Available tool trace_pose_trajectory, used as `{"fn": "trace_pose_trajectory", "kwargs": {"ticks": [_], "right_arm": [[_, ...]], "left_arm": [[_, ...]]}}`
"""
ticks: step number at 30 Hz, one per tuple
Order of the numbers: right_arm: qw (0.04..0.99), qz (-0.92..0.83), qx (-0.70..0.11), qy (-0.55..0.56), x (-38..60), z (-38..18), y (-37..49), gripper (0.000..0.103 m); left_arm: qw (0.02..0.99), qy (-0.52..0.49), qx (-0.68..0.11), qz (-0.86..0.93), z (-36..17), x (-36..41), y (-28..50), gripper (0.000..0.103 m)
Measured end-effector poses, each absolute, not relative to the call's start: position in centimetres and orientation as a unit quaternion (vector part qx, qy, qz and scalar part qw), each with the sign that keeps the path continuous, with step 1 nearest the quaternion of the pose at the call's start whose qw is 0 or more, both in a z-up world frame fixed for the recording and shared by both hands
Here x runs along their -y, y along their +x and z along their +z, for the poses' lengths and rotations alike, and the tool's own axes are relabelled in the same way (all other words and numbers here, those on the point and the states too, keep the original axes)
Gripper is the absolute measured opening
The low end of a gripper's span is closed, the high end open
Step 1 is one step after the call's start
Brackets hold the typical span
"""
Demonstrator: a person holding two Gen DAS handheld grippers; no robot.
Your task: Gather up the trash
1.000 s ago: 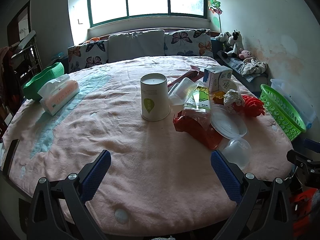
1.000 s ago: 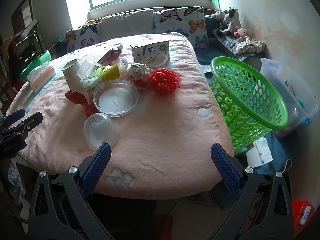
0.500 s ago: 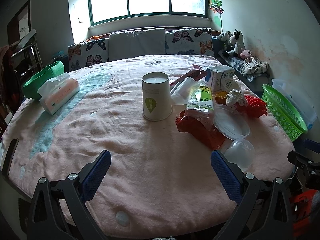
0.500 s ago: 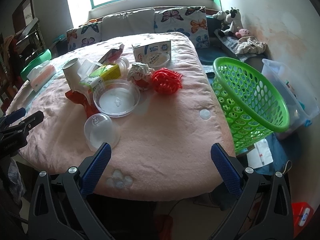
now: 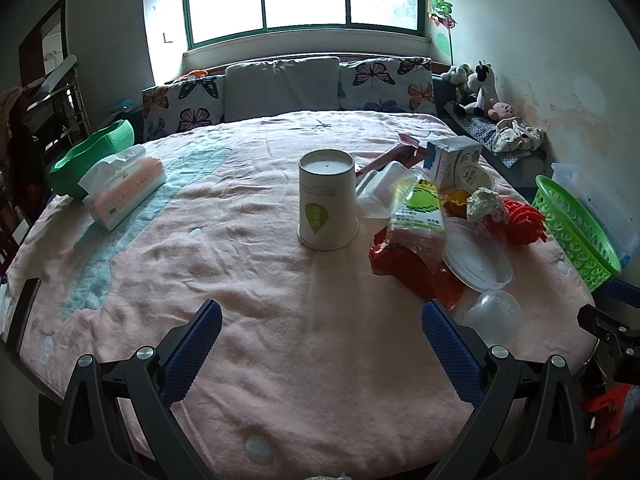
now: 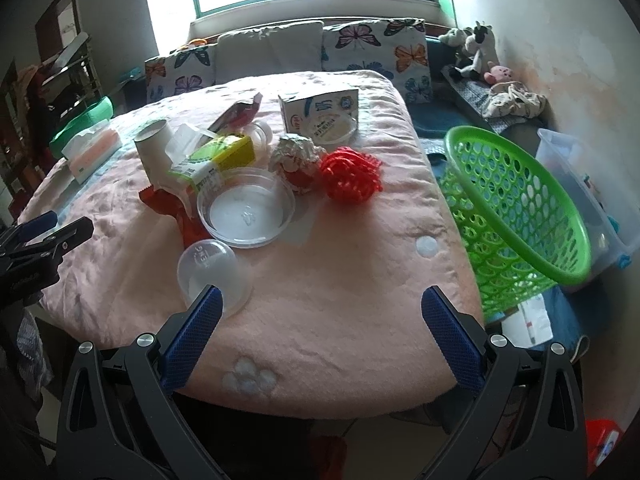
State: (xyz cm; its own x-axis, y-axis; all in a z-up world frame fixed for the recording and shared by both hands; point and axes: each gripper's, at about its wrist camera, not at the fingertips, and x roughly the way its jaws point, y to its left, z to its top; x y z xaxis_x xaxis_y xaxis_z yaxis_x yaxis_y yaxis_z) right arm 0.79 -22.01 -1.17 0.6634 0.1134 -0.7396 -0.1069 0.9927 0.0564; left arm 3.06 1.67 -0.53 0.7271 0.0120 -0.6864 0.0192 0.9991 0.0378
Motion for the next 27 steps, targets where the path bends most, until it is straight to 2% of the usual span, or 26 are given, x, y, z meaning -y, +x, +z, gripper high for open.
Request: {"fn": "trace_pose_trajectory", "kwargs": {"ticks": [11, 18, 27], "right_arm": [[0.901, 0.122, -0.416, -0.001, 19.4, -1.9, 2.3, 0.091], [0.886, 0.167, -0.432, -0.011, 16.6, -3.5, 3.0, 0.082], [0.874, 0.181, -0.45, -0.018, 14.8, -5.3, 4.5, 0.066]], "left_arm": [[0.926, 0.01, -0.377, 0.011, -0.5, -3.1, 4.5, 0.097], [0.925, 0.008, -0.379, 0.009, -0.5, -3.7, 5.6, 0.097], [0.926, 0.013, -0.377, -0.003, -0.3, -4.1, 7.5, 0.097]]}}
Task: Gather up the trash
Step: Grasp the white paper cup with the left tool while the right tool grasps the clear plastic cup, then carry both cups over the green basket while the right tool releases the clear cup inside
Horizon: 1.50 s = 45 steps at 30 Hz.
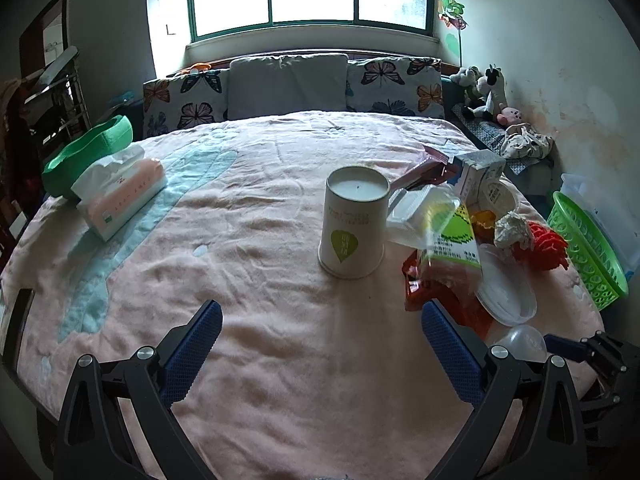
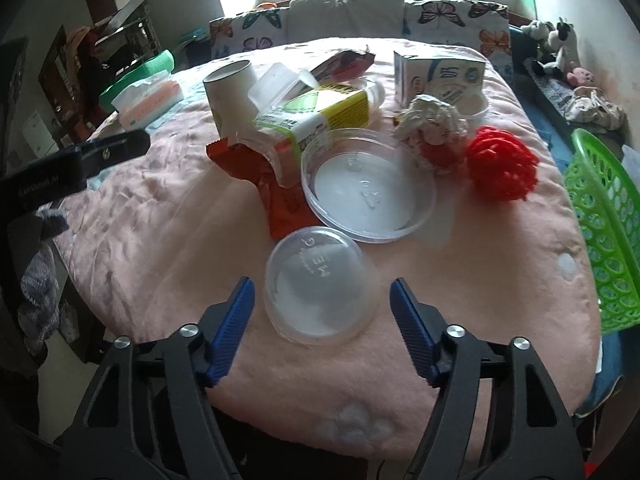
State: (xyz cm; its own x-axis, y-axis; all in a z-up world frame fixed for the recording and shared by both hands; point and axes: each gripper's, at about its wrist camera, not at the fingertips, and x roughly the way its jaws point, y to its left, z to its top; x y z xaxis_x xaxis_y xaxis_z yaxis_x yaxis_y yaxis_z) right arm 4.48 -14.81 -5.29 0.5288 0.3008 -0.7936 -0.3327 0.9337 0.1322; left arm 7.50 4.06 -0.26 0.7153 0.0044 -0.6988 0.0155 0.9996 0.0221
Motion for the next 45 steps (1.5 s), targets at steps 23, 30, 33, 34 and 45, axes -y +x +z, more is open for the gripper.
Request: {"fn": "trace_pose_trajectory", "kwargs": {"ticks": [23, 30, 33, 34, 45], "right_arm": [[0.883, 0.194, -0.427, 0.01, 17.4, -1.3, 2.6, 0.058], [0.886, 0.185, -0.423, 0.036, 19.4, -0.5, 2.6, 0.058], [0.89, 0.174, -0.419, 0.039, 20.3, -0.2, 2.8, 0.058], [0.893, 0.169, -0.416, 0.038, 20.8, 0.0, 2.8, 0.058], [0.922, 0.052, -0.378, 0.068, 31.8, 2.3, 5.4, 0.058]], "left_arm": [[0.909, 0.002, -0.406, -0.099, -2.5, -3.0, 18.4, 0.067], [0.911, -0.005, -0.399, -0.105, -2.3, -3.6, 18.3, 0.053], [0.915, -0.013, -0.391, -0.1, -1.5, -4.3, 17.8, 0.053], [0.916, -0.016, -0.389, -0.098, -1.2, -4.5, 17.6, 0.053], [0.931, -0.03, -0.334, -0.142, 5.7, -2.8, 14.6, 0.052]]}}
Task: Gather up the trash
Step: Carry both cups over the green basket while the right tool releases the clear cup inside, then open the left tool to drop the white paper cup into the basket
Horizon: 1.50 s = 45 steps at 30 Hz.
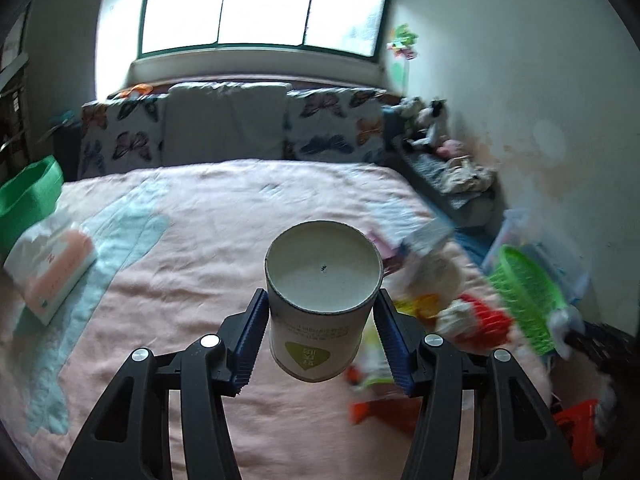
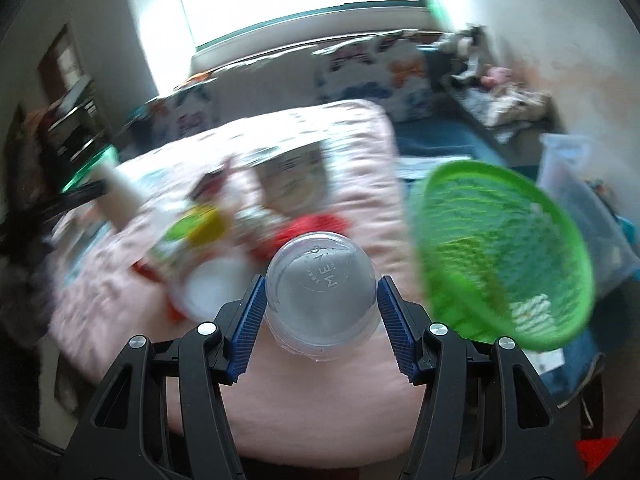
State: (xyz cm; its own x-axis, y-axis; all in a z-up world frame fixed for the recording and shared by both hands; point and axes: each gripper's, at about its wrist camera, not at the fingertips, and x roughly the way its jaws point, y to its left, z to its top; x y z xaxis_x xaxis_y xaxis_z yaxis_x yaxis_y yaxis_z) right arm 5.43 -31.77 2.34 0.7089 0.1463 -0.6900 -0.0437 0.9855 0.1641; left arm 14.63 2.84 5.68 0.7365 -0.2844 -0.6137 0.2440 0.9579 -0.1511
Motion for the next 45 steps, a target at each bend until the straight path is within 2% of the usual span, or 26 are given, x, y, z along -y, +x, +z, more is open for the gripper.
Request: {"fn": "trace_pose_trajectory", "kwargs": {"ticks": [10, 20, 24, 45], "right_arm": [[0.896, -0.032, -0.425, 0.126, 43.2, -1.7, 8.5, 0.058], [0.876, -0.016, -0.458, 0.148, 45.9, -5.0, 8.9, 0.059], [0.877, -0.015, -0.454, 0.153, 46.6, -5.0, 9.3, 0.069], [0.913, -0.045, -0.381, 0.142, 48.6, -0.8, 2.5, 0.07]], "left_arm": [[0.907, -0.029, -0.343, -0.244, 7.6, 7.9, 15.9, 0.052], [0.875, -0.014, -0.378, -0.303, 6.5, 18.6, 19.4, 0.052], [0.865, -0.002, -0.386, -0.32, 6.1, 22.3, 20.2, 0.052], [0.809, 0.042, -0.453, -0.372, 1.0, 35.5, 21.7, 0.053]]}}
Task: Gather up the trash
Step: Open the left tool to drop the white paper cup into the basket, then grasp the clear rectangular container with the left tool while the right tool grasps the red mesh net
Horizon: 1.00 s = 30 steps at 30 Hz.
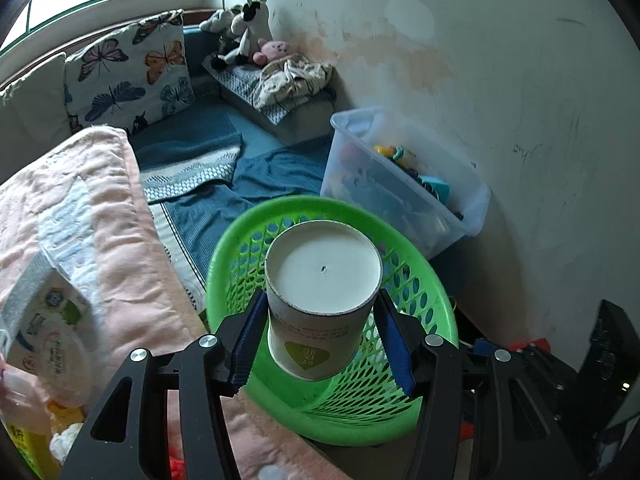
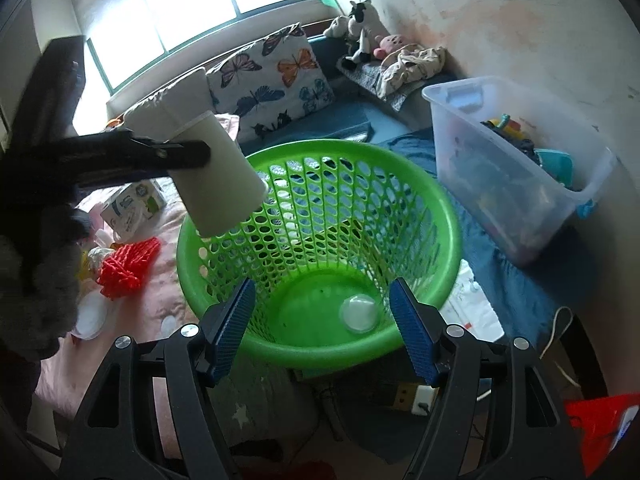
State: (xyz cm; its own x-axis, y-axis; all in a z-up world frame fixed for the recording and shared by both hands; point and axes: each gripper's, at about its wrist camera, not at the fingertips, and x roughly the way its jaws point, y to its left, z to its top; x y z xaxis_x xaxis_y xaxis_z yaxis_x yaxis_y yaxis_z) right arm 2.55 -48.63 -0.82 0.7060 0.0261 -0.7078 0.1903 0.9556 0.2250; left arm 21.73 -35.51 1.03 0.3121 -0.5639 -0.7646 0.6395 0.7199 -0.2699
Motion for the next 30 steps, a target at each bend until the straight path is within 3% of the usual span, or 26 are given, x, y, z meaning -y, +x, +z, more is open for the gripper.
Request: {"fn": "trace_pose_trajectory", "kwargs": {"ticks": [12, 30], "right_arm": [[0.911, -0.045, -0.381, 0.153, 48.1, -1.0, 1.5, 0.07], [0.917, 0.031, -0.38, 0.118, 39.1, 0.5, 2.7, 0.071]], "left_arm": [[0.806, 0.044, -0.459, -0.372, 0.2, 35.4, 21.3, 0.062], [0.879, 0.01, -0.391, -0.272, 4.7, 19.6, 16.7, 0.062]]}}
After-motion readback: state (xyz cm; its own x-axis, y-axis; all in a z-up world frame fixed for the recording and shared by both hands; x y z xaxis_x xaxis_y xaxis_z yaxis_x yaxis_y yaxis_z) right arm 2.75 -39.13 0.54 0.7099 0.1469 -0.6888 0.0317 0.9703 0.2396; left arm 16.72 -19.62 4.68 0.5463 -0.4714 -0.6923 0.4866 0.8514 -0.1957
